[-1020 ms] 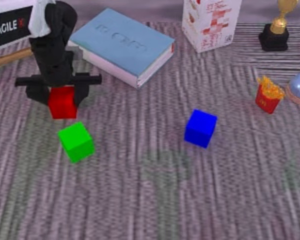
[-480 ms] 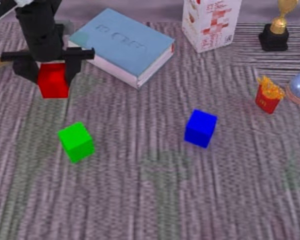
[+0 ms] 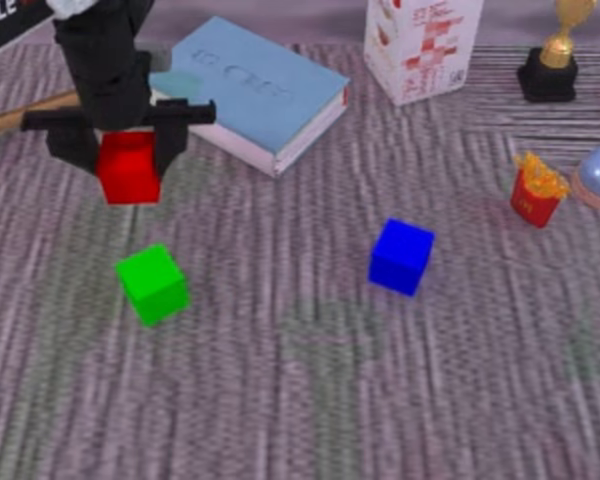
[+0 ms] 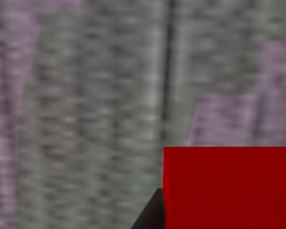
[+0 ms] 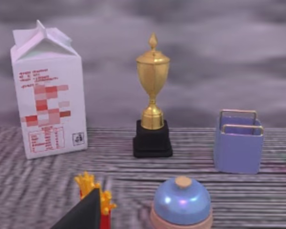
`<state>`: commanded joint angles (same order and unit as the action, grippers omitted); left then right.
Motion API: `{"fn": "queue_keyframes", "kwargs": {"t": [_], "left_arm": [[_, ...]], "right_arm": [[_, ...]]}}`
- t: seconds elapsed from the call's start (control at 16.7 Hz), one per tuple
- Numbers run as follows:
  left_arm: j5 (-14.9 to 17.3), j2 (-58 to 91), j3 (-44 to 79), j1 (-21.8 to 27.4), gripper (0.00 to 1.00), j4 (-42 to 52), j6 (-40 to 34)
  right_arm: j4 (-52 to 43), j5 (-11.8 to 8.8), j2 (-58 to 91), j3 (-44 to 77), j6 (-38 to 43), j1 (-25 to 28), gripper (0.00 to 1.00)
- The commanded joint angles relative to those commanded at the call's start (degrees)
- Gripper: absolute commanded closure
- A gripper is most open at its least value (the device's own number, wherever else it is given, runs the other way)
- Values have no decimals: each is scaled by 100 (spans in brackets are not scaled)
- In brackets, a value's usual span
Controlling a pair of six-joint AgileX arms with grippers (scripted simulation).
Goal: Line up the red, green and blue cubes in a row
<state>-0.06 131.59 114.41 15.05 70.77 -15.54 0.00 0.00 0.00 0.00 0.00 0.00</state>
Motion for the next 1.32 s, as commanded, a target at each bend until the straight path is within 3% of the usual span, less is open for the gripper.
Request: {"fn": "queue_keyframes", "kwargs": {"t": [0.66, 1.08, 1.32], "left_arm": [[-44, -2418, -3468, 2142, 100, -910, -2063], [-47, -2460, -3628, 2196, 100, -1029, -2133], [-46, -2202, -4146, 2186, 100, -1896, -2157]], "right_arm": [[0, 0, 0, 0, 0, 0, 0], [0, 0, 0, 0, 0, 0, 0], [0, 0, 0, 0, 0, 0, 0]]}}
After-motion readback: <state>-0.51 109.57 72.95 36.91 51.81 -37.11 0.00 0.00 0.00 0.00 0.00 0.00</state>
